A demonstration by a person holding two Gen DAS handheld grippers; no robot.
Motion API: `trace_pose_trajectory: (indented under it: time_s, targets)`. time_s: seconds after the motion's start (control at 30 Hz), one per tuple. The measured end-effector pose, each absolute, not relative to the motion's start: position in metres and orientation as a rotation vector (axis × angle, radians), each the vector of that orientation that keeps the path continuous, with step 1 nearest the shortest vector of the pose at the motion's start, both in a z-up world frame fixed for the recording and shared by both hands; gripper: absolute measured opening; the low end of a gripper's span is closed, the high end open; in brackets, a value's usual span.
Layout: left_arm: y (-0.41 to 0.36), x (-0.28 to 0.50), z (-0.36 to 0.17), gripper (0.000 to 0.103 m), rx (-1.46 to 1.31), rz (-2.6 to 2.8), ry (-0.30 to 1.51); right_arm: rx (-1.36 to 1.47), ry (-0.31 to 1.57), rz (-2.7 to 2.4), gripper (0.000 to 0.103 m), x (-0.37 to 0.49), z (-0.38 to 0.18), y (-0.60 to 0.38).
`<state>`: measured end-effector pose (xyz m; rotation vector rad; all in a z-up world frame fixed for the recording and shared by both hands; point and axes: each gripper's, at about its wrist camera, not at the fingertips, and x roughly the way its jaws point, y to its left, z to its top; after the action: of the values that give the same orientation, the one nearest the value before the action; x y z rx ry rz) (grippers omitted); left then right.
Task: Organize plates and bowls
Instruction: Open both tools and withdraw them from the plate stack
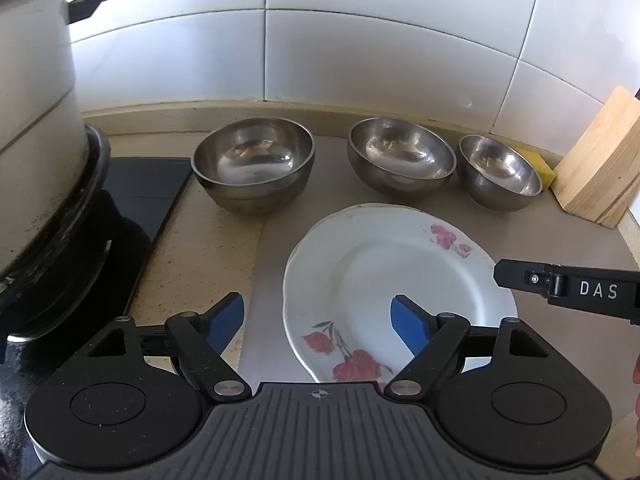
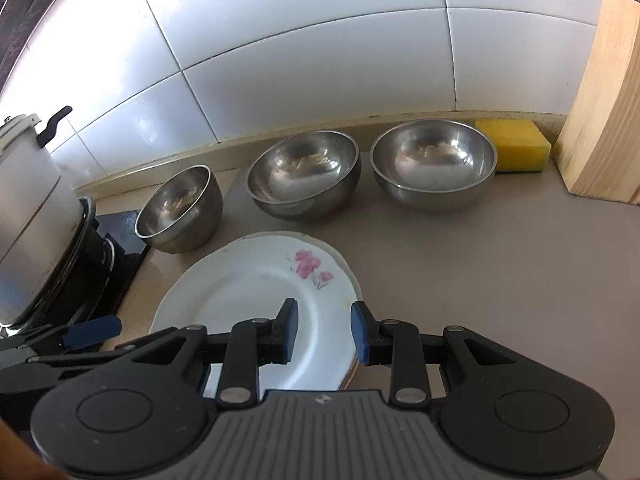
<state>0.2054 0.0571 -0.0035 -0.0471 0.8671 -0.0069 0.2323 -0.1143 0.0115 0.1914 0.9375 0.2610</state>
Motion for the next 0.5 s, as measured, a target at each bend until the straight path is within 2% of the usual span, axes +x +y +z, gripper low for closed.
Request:
trace_pose_trajectory:
  time_s: [0.5]
  targets:
    - [0.082, 0.191, -0.005, 0.085, -0.026, 0.031, 0.873, 0.170, 0.950, 0.262, 0.011, 0.222, 0.013, -0.113]
